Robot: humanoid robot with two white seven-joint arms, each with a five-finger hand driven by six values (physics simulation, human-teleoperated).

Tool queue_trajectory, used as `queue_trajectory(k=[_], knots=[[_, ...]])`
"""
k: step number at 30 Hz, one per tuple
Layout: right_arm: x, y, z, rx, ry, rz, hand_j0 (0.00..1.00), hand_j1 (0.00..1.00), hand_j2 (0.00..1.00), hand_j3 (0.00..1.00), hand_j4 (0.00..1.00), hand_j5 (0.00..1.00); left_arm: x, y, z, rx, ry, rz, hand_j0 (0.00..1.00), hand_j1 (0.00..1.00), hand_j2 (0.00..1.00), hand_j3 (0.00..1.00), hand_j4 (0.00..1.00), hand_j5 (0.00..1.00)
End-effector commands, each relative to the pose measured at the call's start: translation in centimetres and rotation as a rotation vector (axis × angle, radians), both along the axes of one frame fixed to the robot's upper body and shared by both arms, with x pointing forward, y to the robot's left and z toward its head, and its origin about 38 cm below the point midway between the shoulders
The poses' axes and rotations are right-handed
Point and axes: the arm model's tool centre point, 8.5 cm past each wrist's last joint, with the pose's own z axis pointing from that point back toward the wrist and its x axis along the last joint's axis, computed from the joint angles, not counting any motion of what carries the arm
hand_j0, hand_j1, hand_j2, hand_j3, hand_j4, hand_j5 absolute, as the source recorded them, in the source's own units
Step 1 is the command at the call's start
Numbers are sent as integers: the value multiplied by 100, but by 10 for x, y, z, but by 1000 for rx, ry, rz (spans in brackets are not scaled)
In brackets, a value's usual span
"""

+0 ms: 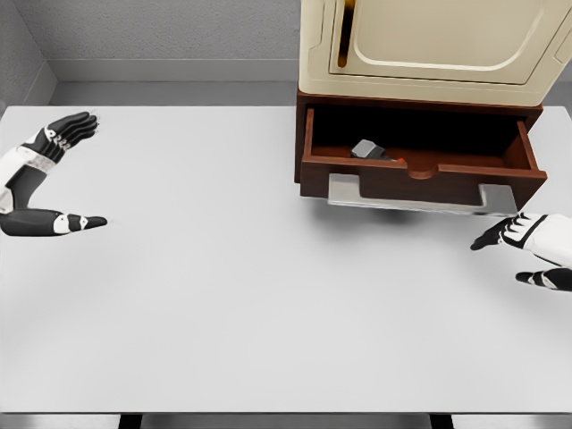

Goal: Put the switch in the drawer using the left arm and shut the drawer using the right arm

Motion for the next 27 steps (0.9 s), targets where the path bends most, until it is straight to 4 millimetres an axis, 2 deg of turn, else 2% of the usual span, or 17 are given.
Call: queue_trajectory(k=[1, 5, 7, 27], knots=[[0, 0, 1, 9, -2, -3, 67, 67, 67, 67, 67, 67, -3, 13, 0, 9, -67, 61, 100, 100, 100, 100, 100, 100], [1, 0, 3, 24, -19, -9, 56, 56, 56, 56, 56, 56, -2, -5, 0, 33, -96, 59, 100, 100, 100, 100, 100, 100], [2, 1, 4, 34, -20, -13, 56, 56, 56, 56, 56, 56, -3, -10, 1, 38, -105, 56, 100, 100, 100, 100, 100, 100], [7, 1, 10, 97, -74, -40, 59, 59, 59, 59, 59, 59, -3, -13, -2, 41, -103, 60, 100, 100, 100, 100, 100, 100]])
